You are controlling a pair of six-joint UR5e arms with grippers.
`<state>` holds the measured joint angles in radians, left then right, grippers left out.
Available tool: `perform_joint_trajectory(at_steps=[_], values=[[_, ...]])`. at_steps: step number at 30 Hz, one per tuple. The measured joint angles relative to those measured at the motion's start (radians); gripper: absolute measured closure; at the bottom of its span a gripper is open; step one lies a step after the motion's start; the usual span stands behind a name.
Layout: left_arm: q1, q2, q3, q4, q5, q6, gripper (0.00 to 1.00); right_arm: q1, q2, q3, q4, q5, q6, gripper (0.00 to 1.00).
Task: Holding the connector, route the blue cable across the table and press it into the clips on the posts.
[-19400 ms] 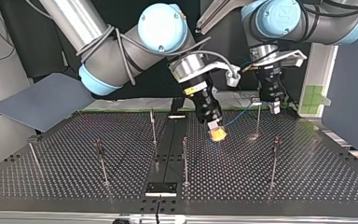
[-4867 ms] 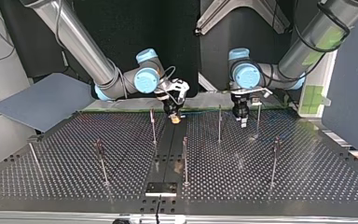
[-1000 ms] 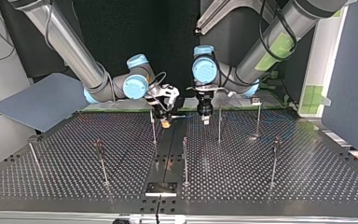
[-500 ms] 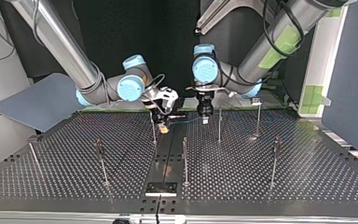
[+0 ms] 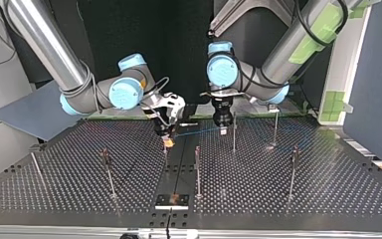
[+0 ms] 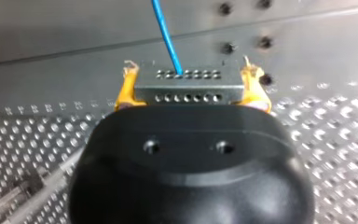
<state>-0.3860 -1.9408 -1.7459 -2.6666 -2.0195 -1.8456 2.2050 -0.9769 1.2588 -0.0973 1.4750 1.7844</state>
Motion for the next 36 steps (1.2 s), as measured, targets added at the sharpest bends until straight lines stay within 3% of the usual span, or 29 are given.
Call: perform_joint_trajectory(at_steps=[8, 21, 26, 36], values=[[-0.002, 0.067, 0.0, -0.055, 0.037, 0.002, 1.0, -0.008, -0.068, 0.0, 0.068, -0.004, 0.002, 1.0], [-0.01, 0.174, 0.039, -0.073, 0.11, 0.006, 1.0, -0.024, -0.184, -0.001, 0.118, -0.029, 0.029, 1.0], [-0.016, 0.224, 0.052, -0.089, 0.115, 0.001, 1.0, -0.026, -0.235, -0.001, 0.149, -0.035, 0.028, 1.0], [-0.012, 0.307, 0.053, -0.09, 0.149, -0.015, 1.0, -0.023, -0.313, 0.0, 0.166, -0.046, 0.019, 1.0]])
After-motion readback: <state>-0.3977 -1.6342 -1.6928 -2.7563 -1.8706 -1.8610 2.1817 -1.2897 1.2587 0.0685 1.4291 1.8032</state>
